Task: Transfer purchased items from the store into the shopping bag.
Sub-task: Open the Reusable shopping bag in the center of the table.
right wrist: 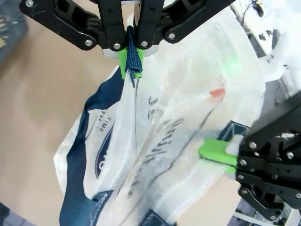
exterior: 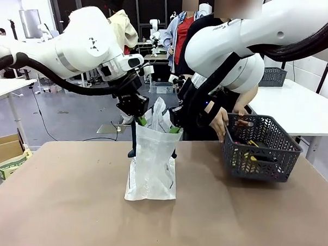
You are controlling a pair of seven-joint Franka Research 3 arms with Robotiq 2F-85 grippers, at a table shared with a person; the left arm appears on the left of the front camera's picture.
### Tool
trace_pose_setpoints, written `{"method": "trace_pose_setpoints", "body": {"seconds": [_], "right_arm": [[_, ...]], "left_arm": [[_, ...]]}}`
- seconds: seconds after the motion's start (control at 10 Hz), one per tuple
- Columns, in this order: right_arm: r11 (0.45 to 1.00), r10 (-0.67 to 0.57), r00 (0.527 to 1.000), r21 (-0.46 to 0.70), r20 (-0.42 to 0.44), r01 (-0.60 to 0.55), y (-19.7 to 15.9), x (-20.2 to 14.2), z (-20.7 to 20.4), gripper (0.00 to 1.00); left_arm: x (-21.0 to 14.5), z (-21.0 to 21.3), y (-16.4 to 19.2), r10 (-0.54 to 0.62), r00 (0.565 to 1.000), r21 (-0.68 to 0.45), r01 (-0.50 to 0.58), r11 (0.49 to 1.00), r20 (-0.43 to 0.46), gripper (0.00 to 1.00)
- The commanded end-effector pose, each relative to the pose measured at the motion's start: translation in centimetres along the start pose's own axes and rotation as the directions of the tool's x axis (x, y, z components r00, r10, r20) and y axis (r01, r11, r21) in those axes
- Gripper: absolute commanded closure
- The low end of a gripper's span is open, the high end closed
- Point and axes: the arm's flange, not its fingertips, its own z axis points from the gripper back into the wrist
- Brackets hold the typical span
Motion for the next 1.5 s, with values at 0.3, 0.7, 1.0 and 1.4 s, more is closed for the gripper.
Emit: {"method": "trace_pose_setpoints", "body": {"seconds": [0.3,0.7,1.0,1.4], "right_arm": [[0.983,-0.008,0.997,-0.184,-0.072,-0.006,1.2,-0.7,2.2,1.0],[0.968,-0.07,0.983,-0.248,-0.167,0.026,0.3,-1.6,3.9,1.0],[0.944,-0.129,0.971,-0.324,-0.199,0.059,0.0,-0.6,4.8,1.0],[0.912,-0.18,0.947,-0.405,-0.266,0.059,0.5,0.3,5.6,1.0]], "left_arm": [[-4.9,1.3,4.7,0.142,0.987,0.062,-0.147,0.987,0.079,1.0],[-7.5,3.6,7.7,0.139,0.983,0.182,-0.16,0.97,0.123,1.0],[-7.3,4.6,8.0,0.03,0.999,0.276,-0.034,0.961,0.021,1.0],[-6.4,4.6,8.0,-0.025,0.999,0.289,0.032,0.957,-0.027,1.0]]}}
